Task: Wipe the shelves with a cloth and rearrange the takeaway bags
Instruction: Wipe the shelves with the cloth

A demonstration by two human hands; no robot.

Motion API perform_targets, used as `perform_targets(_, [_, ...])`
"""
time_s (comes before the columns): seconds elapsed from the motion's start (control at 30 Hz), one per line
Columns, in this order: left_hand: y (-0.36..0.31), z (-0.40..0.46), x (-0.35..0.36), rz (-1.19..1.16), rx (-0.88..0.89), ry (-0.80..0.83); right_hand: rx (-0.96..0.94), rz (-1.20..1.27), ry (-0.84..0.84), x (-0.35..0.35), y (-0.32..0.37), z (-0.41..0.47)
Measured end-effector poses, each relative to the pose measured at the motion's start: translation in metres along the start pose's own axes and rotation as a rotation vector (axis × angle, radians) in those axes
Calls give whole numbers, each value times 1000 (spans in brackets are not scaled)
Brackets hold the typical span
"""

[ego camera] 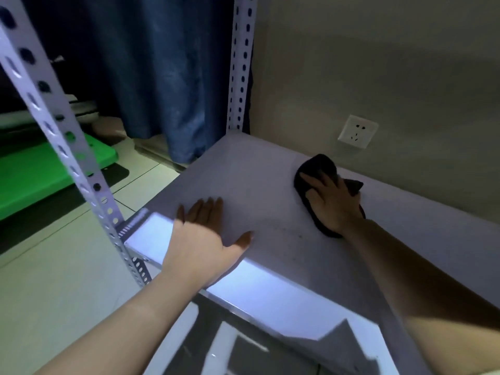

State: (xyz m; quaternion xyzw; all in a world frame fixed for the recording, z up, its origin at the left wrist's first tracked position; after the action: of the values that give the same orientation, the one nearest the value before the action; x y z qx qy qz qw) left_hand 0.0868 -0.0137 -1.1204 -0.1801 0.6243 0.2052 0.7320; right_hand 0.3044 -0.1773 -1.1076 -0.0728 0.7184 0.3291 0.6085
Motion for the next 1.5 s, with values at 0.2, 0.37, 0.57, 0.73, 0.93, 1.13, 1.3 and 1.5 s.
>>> perform_targets(0.2, [2,-3,-4,5,14,27,-97,-5,27,24,38,-91])
perform_targets(0.37, [7,-8,-12,58,91,103,-6,103,153,23,42,-145])
perform_targets(0.57, [28,-11,-16,58,210,148,-114,-97,118,15,51,-197])
perform_targets(0.73, [27,-16,-21,53,229,115,-55,-24,98,24,65,-156])
perform_targets(0.93, [29,-16,-18,-20,93,17,42,22,47,20,48,-45])
perform_targets(1.13, [32,-14,-15,-48,63,-17,39,145,85,6,48,33])
perform_targets(1.3, [34,-12,-8,-95,38,-36,192,747,247,26,94,41])
perform_targets(1.5, [40,-13,-8,-126,-17,-100,-159,582,186,47,123,9])
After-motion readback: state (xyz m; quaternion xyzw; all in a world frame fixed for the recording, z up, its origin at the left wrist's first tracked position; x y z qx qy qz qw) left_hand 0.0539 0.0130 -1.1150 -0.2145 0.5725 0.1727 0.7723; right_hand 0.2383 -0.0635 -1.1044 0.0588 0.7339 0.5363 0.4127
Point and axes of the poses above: each hand's wrist, its own z-axis towards the middle knuckle, its own x-axis out of the palm, y = z × x, the point moved 4 cm from there along z, towards the middle knuckle, and after that the axes turned 9 degrees about z, right-handed, at the moved point
